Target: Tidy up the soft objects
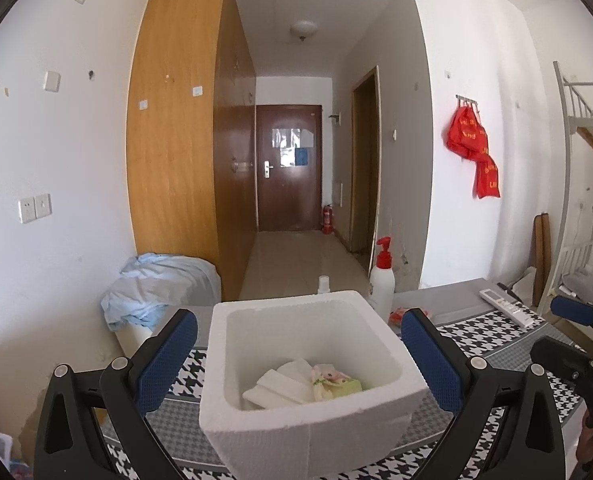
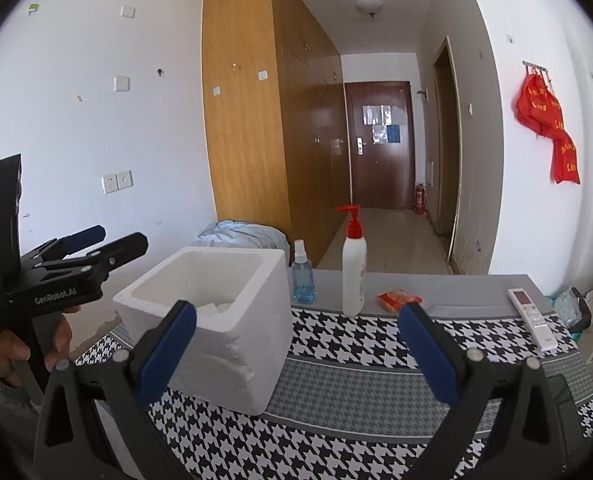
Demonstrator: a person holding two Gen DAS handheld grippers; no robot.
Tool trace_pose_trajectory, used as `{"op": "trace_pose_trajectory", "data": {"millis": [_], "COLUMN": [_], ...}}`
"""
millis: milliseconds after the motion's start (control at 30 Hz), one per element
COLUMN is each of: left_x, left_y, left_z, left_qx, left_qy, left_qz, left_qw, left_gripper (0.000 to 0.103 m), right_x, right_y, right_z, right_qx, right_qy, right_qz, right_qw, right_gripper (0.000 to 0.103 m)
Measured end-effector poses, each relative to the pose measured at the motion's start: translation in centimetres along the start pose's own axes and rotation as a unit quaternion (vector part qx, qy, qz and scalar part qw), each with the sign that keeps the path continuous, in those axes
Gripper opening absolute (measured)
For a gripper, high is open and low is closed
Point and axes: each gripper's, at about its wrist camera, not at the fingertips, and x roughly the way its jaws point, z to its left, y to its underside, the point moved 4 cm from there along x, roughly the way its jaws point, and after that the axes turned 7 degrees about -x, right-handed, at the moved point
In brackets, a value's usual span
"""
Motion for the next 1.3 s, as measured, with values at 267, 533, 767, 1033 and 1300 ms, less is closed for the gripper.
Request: {"op": "trace_pose_trajectory", "data": {"millis": [267,533,767,1033,1300], "left_x": [-2.2,-3.1,-4.3,-6.0,-7.8], "left_y": [0.3,0.8,1.5,2.0,3.7], "left_z": [-0.5,-0.8,-1.0,-1.0,-0.5], "left_qx": [0.002,0.006,0.007,0.004,-0.004], "left_qy": [0.003,0.008,0.014,0.010,0.005], "left_qz": [-0.012,-0.015,-0.018,-0.032,-0.049], "left_qw": [0.9999,0.9998,0.9997,0.9994,0.9988], "left_gripper": [0.102,0.102,0.102,0.102,0.102], "right_x": [-1.6,-2.9,-4.1,-5.4,-6.3], "right_y": [-0.3,-0.1,0.0,0.6,1.8], "right_z": [0.4,0.9,1.5,2.2,2.5], "right_qx": [-0.005,-0.010,-0.015,-0.019,-0.016], "right_qy": [0.004,0.012,0.015,0.016,0.015], "right_qz": [-0.012,-0.019,-0.027,-0.037,-0.049], "right_qw": [1.000,1.000,0.999,0.999,0.999], "right_gripper": [0.102,0.102,0.102,0.102,0.102]}}
